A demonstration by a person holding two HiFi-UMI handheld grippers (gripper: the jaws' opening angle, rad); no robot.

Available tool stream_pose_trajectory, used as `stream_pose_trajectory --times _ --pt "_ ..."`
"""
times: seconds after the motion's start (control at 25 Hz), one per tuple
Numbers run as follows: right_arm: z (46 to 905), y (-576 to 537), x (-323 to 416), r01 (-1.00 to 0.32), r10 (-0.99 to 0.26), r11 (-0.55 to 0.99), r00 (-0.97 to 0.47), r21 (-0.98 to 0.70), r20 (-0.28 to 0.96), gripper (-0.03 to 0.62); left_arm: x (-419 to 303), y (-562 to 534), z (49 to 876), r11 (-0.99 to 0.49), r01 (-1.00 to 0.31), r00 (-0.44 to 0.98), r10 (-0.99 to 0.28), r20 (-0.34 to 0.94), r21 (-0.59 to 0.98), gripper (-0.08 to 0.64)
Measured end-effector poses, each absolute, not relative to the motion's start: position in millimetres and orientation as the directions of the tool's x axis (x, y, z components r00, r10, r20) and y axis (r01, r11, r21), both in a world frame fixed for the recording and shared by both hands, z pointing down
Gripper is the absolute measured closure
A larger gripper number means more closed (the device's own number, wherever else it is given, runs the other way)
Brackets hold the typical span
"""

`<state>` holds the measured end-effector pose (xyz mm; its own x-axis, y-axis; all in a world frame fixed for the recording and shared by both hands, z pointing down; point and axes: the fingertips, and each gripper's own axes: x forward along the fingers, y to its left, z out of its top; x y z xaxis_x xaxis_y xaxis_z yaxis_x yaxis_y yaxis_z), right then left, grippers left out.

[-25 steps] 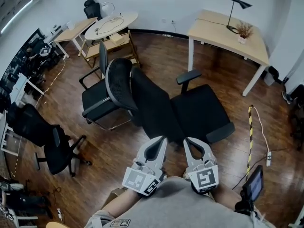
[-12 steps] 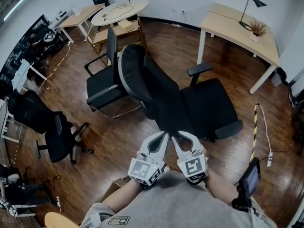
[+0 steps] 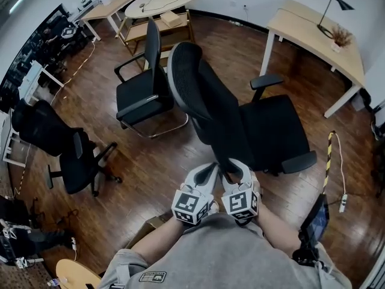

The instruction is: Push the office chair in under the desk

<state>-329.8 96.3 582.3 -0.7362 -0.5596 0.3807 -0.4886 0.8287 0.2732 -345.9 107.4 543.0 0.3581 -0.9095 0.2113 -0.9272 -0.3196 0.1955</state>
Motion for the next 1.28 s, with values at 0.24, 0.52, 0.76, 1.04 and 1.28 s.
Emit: stream_pose_trajectory --times 0.24,0.52,0.76,1.04,1.28 --pt "581.8 93.7 -329.5 -0.499 -0.563 0.826 -0.726 0.261 0.394 0.457 -352.2 107.2 547.5 -0.329 -0.924 0.368 -0.903 0.220 0.194 0.555" --pt "584.1 110.7 -308.9 -0.490 -0.563 0.826 -0.716 0.277 0.414 0.460 -346.7 116.7 556.5 -0.373 -0.905 0.415 -0.881 0.227 0.206 0.555" --pt "586.6 123.8 -275.4 -0.491 -0.565 0.825 -0.704 0.279 0.431 0.465 -325.7 125.9 559.7 -0.454 -0.864 0.497 -0.839 0.221 0.218 0.555" --pt "584.0 139.4 -228.9 -0.487 -0.564 0.825 -0.692 0.287 0.450 0.466 -288.9 141.6 560.1 -0.532 -0.819 0.571 -0.793 0.214 0.213 0.555" --pt "587.1 151.2 -188.7 -0.454 -0.539 0.842 -0.693 0.290 0.479 0.465 -265.7 152.8 555.4 -0.534 -0.820 0.570 -0.796 0.203 0.206 0.555"
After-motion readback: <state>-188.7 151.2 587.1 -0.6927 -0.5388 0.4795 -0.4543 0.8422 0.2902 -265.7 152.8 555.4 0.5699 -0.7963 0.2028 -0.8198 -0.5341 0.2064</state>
